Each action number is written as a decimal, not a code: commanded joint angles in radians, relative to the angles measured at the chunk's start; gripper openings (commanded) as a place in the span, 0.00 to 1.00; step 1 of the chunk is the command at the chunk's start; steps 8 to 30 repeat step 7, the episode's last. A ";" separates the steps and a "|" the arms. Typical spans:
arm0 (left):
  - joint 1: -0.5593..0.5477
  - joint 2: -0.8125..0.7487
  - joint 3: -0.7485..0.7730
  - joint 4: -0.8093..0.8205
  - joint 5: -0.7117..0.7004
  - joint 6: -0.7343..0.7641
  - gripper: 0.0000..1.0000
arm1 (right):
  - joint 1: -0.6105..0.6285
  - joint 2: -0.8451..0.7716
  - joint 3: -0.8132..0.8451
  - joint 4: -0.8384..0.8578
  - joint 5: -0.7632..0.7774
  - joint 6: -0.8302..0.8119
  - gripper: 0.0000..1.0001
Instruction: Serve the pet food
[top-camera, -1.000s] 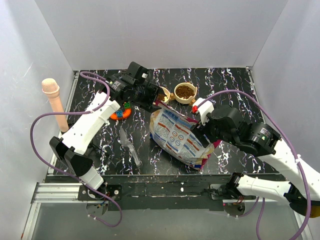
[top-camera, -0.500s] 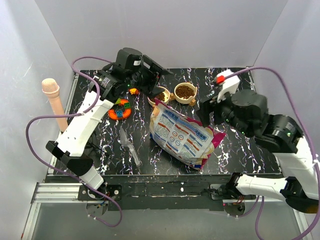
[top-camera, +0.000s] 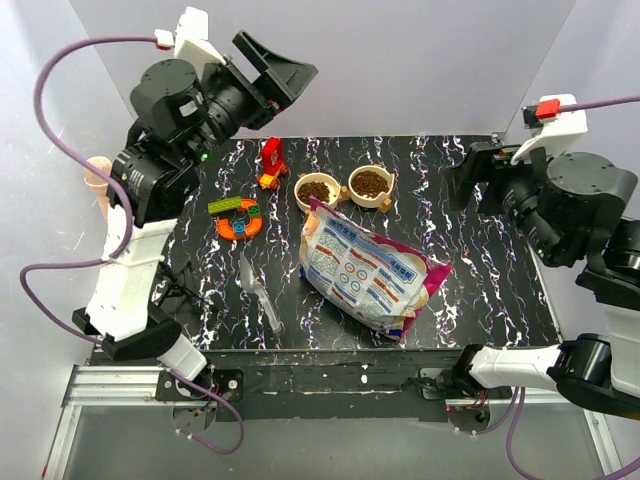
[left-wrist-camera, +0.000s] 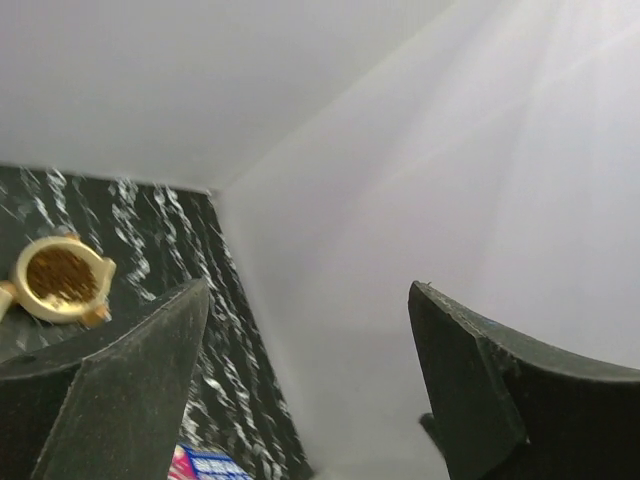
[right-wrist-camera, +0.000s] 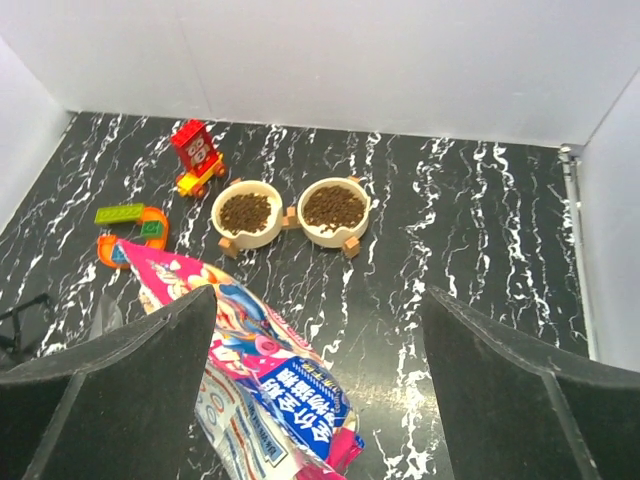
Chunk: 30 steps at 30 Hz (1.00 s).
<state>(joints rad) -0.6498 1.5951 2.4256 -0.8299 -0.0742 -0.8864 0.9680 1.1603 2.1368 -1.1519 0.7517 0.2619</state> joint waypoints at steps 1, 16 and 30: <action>0.001 -0.069 0.024 0.061 -0.116 0.299 0.83 | -0.003 -0.034 0.046 0.066 0.109 -0.070 0.89; -0.001 -0.089 0.038 0.084 -0.141 0.406 0.85 | -0.003 -0.053 0.038 0.146 0.186 -0.154 0.90; -0.001 -0.089 0.038 0.084 -0.141 0.406 0.85 | -0.003 -0.053 0.038 0.146 0.186 -0.154 0.90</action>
